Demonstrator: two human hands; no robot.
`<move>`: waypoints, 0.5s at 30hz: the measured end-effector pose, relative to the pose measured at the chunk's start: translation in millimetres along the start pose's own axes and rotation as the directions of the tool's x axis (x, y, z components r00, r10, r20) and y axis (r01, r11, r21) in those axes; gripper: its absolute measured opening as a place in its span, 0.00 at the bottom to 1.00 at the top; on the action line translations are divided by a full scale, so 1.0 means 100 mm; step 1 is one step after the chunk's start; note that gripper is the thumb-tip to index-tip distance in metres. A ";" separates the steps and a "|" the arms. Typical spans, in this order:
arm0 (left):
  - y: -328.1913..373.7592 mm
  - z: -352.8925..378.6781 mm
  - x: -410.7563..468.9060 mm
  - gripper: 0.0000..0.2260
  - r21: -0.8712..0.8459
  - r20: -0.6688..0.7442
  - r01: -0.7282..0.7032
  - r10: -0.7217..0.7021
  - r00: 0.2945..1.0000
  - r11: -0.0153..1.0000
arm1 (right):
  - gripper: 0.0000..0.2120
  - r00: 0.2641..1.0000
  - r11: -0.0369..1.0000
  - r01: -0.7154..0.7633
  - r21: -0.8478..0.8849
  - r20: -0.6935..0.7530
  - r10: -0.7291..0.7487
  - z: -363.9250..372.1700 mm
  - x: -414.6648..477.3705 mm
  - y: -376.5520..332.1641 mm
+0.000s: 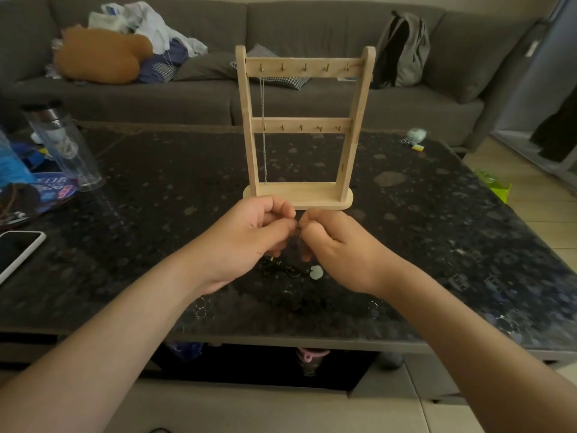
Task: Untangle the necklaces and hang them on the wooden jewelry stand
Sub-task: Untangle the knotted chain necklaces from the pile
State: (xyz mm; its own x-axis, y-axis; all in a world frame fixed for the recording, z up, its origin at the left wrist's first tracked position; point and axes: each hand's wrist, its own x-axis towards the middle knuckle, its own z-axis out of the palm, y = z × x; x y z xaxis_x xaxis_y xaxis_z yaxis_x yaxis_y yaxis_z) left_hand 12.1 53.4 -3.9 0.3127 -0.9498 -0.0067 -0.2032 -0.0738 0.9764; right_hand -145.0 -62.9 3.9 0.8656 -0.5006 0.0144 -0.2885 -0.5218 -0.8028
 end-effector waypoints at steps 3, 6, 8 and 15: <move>-0.01 -0.06 0.00 0.06 0.102 0.020 0.024 -0.026 0.999 0.995 | 0.17 1.000 1.000 -0.004 0.012 -0.019 0.004 -0.01 0.02 0.03; 0.02 -0.10 0.00 0.08 0.242 -0.020 0.023 -0.019 1.000 0.970 | 0.17 1.000 0.999 0.015 0.040 -0.027 -0.014 -0.03 0.03 0.06; 0.04 -0.12 -0.01 0.10 0.379 -0.044 0.026 -0.010 0.999 0.925 | 0.14 0.999 0.998 0.037 0.045 -0.016 -0.036 -0.05 0.04 0.09; 0.03 -0.05 -0.01 0.08 0.543 -0.100 0.069 -0.017 0.995 0.837 | 0.05 0.990 0.998 0.050 0.038 -0.132 -0.045 0.00 0.07 0.18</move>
State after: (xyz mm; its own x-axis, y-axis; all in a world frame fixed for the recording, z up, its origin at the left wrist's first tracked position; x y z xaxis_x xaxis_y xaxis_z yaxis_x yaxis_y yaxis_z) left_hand 16.4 55.7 -0.1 0.4071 -0.9134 -0.0021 -0.6527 -0.2925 0.6989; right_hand -144.4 -75.5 -10.1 0.8159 -0.5637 0.1288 -0.2289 -0.5194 -0.8233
